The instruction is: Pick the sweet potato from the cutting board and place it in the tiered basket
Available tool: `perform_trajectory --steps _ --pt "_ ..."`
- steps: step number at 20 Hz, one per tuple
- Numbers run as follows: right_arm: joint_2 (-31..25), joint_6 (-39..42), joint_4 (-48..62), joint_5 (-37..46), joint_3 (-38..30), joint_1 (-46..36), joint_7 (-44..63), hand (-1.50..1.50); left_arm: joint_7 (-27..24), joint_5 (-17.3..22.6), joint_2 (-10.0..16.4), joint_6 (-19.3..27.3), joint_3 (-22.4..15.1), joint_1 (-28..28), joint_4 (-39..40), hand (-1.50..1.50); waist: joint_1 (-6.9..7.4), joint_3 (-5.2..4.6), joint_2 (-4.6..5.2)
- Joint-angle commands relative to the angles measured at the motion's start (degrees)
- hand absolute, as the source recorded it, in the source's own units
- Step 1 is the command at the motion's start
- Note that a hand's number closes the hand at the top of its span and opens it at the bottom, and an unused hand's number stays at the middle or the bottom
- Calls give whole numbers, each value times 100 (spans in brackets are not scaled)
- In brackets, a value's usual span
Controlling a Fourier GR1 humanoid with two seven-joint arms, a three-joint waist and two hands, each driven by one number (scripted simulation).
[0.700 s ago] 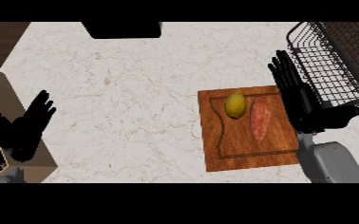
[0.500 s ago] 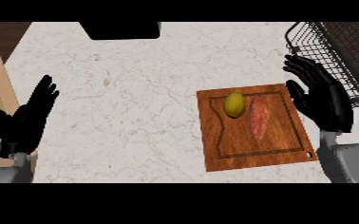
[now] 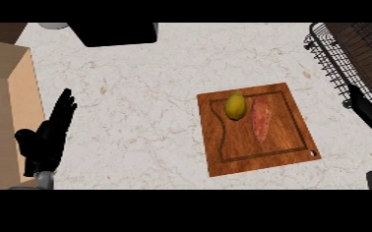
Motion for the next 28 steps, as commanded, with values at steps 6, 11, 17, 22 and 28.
perform_trajectory --steps 6,11,17,22,28 --pt "-313 -483 -1565 1024 1149 1580 1849 -150 36 -285 -574 288 -520 629 252 0 298 -171 115" --pt "-1385 294 -1990 1472 1797 1877 3523 -150 19 -269 -519 166 -483 386 363 0 426 -195 176" --pt "-2569 997 -2574 2375 2200 1864 5668 -150 32 -470 -759 351 -705 304 328 0 541 -193 192" --pt "-2857 1479 -3209 3245 2459 1135 7779 -150 -62 -406 -695 237 -628 461 425 0 614 -173 169" --pt "-2386 2278 -2941 3933 2984 125 8765 -150 -239 -551 -953 271 -734 111 865 0 589 -153 189"
